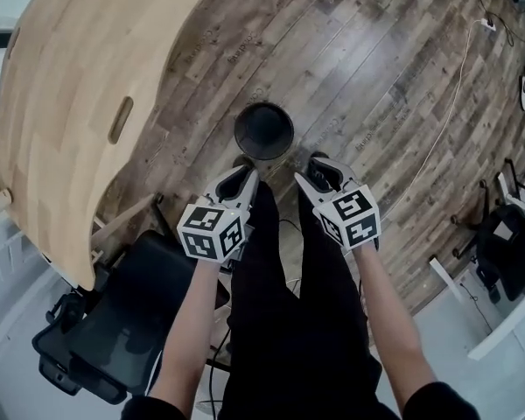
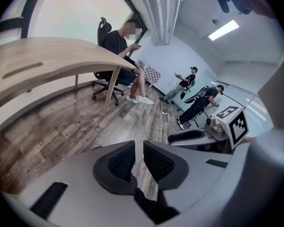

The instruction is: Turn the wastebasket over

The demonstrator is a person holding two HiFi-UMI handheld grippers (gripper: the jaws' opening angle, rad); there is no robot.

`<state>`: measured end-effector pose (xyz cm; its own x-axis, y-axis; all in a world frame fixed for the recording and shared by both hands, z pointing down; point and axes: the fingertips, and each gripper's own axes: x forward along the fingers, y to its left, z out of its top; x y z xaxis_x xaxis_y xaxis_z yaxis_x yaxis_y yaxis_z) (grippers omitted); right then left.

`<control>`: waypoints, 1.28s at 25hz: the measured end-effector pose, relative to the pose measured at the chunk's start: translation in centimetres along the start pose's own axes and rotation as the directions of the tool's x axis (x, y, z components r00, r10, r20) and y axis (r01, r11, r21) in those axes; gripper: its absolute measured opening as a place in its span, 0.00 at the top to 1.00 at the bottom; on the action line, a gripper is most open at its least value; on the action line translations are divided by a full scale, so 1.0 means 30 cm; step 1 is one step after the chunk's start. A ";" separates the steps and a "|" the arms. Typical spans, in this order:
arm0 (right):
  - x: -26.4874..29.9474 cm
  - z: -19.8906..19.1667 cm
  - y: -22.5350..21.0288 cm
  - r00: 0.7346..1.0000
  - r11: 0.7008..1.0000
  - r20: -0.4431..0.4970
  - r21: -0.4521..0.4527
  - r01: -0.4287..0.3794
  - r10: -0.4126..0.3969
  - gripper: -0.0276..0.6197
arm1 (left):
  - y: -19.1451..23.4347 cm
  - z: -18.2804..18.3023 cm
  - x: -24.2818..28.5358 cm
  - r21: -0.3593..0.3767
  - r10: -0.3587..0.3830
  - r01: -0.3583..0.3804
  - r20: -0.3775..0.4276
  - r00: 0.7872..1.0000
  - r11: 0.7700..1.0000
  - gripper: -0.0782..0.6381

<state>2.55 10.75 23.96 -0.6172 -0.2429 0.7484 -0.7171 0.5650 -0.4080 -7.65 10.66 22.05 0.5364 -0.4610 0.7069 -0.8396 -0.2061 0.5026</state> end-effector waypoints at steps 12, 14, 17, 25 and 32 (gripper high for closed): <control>0.381 -0.152 -0.155 0.994 0.998 -0.103 0.055 -0.022 0.027 0.66 | 0.296 -0.170 0.280 0.024 -0.008 0.010 -0.088 0.996 1.000 0.78; 0.435 -0.189 -0.191 0.992 0.999 -0.125 0.051 -0.016 0.022 0.65 | 0.354 -0.199 0.330 0.033 0.000 0.003 -0.102 0.995 0.999 0.77; 0.501 -0.248 -0.250 0.989 0.999 -0.150 0.053 0.000 0.008 0.65 | 0.428 -0.245 0.395 0.046 0.011 -0.006 -0.127 0.992 0.999 0.73; 0.686 -0.381 -0.388 0.977 1.000 -0.212 0.001 0.011 -0.011 0.65 | 0.613 -0.376 0.577 0.156 0.037 -0.001 -0.231 0.972 0.988 0.67; 0.814 -0.489 -0.470 0.972 1.000 -0.235 -0.007 0.025 -0.026 0.65 | 0.785 -0.488 0.704 0.171 0.146 -0.101 -0.277 0.950 0.980 0.64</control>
<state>2.34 8.43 55.65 -0.5052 -0.0651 0.8605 -0.7296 0.5648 -0.3856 -14.84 8.69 56.10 0.4102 -0.2287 0.8828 -0.8919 -0.3029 0.3359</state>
